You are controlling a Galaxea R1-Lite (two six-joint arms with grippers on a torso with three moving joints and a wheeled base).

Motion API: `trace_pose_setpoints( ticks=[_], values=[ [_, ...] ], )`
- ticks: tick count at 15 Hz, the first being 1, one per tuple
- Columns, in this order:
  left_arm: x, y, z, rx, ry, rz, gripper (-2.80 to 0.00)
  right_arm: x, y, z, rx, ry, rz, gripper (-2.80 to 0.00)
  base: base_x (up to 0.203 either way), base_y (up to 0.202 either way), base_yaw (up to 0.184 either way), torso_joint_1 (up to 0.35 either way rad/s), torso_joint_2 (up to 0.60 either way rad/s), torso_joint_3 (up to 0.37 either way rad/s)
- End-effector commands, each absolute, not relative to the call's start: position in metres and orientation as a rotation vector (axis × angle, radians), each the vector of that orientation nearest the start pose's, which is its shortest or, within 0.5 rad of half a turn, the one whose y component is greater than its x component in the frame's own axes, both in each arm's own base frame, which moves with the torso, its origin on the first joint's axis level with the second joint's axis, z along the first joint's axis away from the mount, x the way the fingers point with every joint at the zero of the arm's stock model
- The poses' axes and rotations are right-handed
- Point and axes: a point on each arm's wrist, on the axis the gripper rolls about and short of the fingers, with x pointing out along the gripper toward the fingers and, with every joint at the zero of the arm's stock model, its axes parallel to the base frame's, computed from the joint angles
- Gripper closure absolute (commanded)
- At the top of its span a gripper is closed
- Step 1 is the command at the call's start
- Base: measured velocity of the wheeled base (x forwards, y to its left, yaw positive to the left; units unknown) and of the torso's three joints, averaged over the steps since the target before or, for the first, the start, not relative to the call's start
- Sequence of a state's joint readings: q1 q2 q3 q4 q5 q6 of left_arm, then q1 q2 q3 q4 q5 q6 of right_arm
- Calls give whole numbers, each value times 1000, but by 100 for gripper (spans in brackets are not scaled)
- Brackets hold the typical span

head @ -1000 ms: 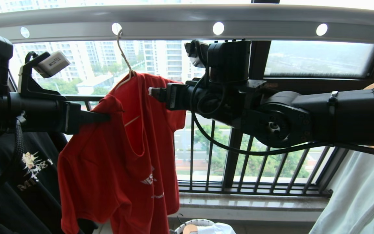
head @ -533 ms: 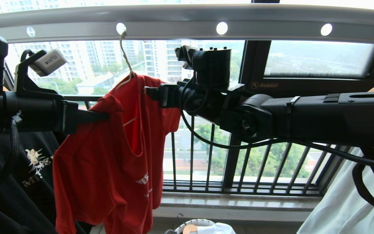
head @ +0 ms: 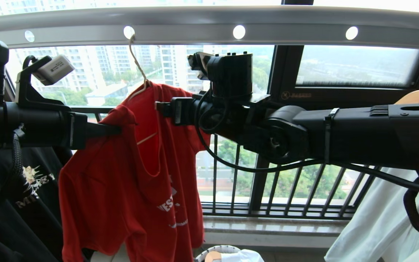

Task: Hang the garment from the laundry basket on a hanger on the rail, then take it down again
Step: Take the clothes off the clothes rack

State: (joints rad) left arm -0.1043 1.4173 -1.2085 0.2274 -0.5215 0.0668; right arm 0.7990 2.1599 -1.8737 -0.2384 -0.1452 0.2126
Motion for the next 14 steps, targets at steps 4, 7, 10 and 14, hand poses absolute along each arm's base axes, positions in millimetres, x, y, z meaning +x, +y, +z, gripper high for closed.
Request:
trace_pose_setpoints(
  ticks=[4, 7, 10, 14],
  values=[
    [230, -35, 291, -29, 418, -633, 0, 302, 341, 269, 130, 99, 684, -280, 0, 0, 0, 0, 0, 0],
    [228, -35, 292, -28, 412, -633, 0, 312, 352, 253, 67, 92, 638, -280, 0, 0, 0, 0, 0, 0],
    [225, -35, 294, -28, 403, -634, 0, 323, 353, 253, 52, 64, 610, 0, 0, 0, 0, 0, 0, 0],
    [227, -35, 293, -29, 409, -633, 0, 325, 342, 266, 27, 17, 578, 0, 0, 0, 0, 0, 0, 0]
  ],
)
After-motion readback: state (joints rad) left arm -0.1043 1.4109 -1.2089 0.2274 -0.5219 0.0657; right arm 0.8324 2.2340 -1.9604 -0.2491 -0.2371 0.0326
